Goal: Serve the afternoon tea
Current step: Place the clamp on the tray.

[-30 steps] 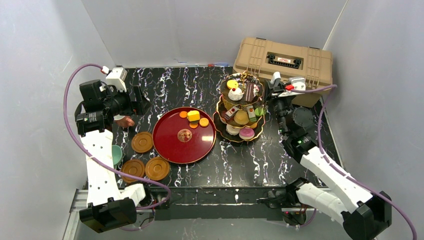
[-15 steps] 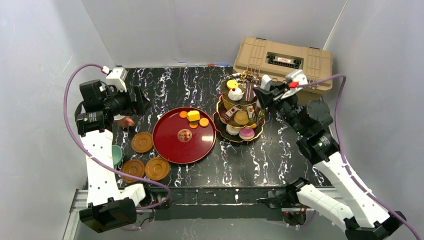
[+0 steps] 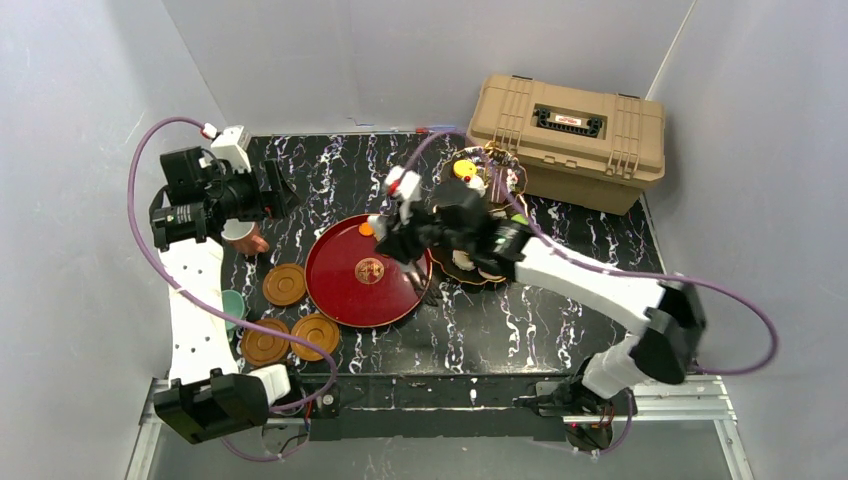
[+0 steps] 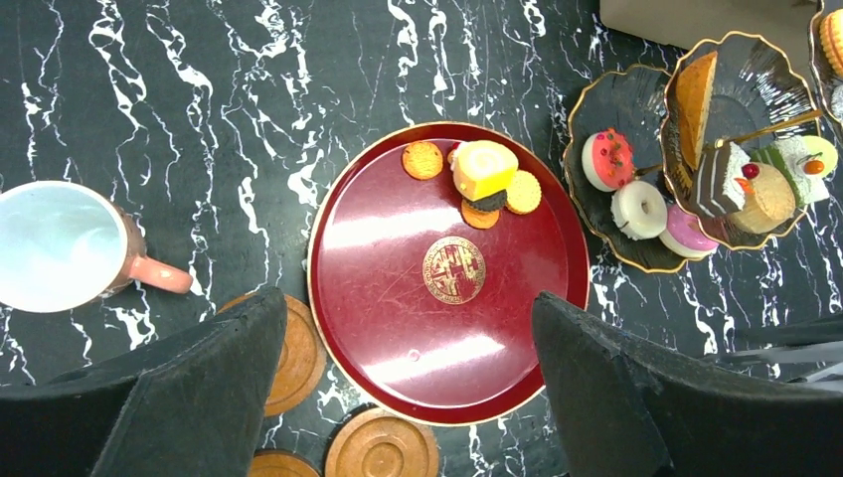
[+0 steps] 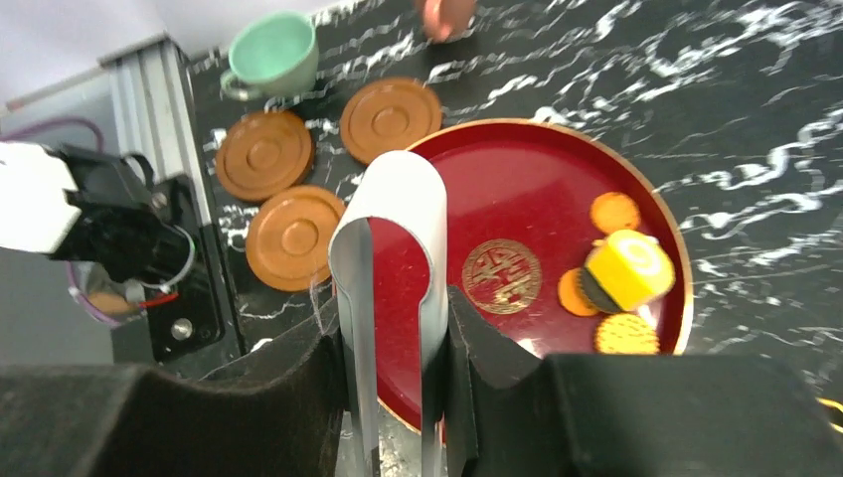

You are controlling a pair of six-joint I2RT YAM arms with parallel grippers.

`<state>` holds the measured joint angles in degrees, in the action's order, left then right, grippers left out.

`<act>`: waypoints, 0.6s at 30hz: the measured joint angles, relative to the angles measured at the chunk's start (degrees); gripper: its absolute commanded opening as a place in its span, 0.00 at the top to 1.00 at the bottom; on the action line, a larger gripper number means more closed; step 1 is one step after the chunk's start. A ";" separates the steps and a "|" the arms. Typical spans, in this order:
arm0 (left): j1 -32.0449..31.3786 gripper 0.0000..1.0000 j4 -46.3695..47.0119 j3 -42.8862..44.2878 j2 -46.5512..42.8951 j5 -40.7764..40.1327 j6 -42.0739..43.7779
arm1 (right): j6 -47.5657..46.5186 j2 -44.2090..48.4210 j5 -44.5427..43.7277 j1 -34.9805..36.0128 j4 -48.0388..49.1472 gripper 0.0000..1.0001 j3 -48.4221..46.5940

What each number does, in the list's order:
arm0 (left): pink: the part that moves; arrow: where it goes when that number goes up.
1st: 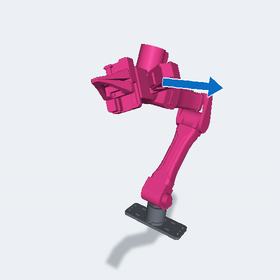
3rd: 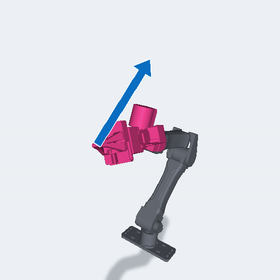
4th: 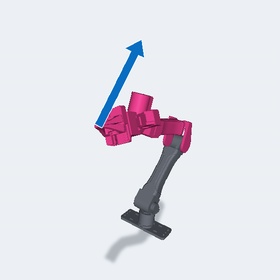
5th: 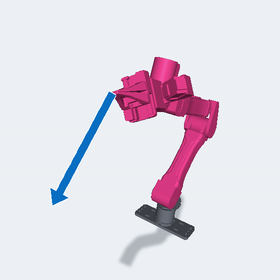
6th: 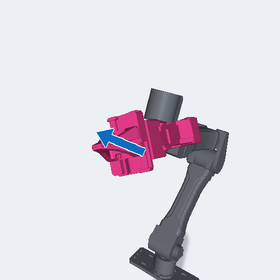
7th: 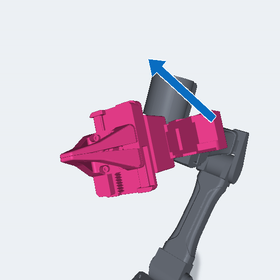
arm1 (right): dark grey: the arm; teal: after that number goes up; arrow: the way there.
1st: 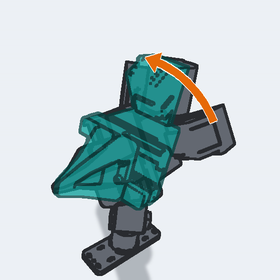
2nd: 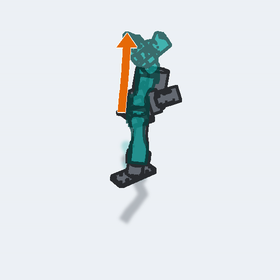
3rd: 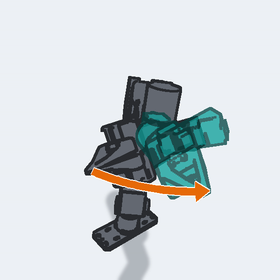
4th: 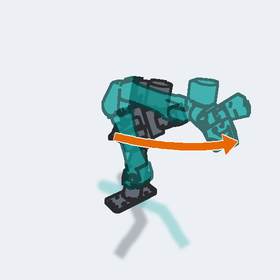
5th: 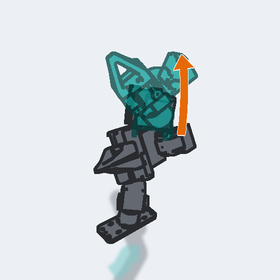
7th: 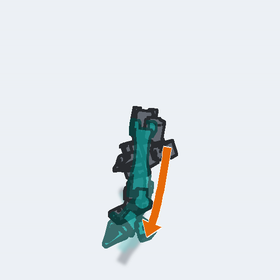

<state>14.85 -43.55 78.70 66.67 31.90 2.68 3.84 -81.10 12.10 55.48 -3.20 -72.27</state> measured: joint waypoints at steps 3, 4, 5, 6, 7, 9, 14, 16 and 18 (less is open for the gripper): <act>0.00 0.10 -1.44 2.47 1.27 -1.07 -0.44 | -1.38 -8.57 -0.66 3.65 -0.22 0.99 -2.93; 0.02 0.10 -2.03 4.17 2.12 -1.36 -0.61 | -1.70 -11.28 -0.59 4.17 -0.15 0.99 -4.02; 0.04 0.10 -2.34 5.92 3.08 -1.60 -0.79 | -2.08 -14.21 -0.52 4.46 -0.02 0.99 -5.35; 0.07 0.10 -2.34 7.34 3.89 -1.90 -0.92 | -2.32 -16.72 -0.42 4.57 0.15 0.99 -6.69; 0.09 0.09 -2.32 8.26 4.44 -2.23 -1.05 | -2.49 -20.13 -0.24 4.55 0.28 0.99 -8.76; 0.11 0.09 -2.43 8.70 4.83 -2.82 -1.18 | -2.64 -27.15 0.09 4.48 0.44 0.99 -13.35; 0.42 0.08 -4.02 8.70 5.07 -4.13 -0.57 | -3.63 -40.30 0.35 4.24 -2.71 0.99 -24.74; 0.57 0.08 -4.44 8.68 5.07 -4.50 0.04 | -4.11 -43.21 0.33 4.20 -4.33 0.99 -28.74; 0.70 0.08 -4.79 8.70 5.14 -4.68 0.57 | -4.35 -45.81 0.31 4.22 -5.51 0.94 -32.57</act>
<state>15.55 -48.34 87.39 71.81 27.22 3.25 -0.51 -126.91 12.40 59.70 -8.71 -104.84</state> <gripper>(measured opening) 0.916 0.396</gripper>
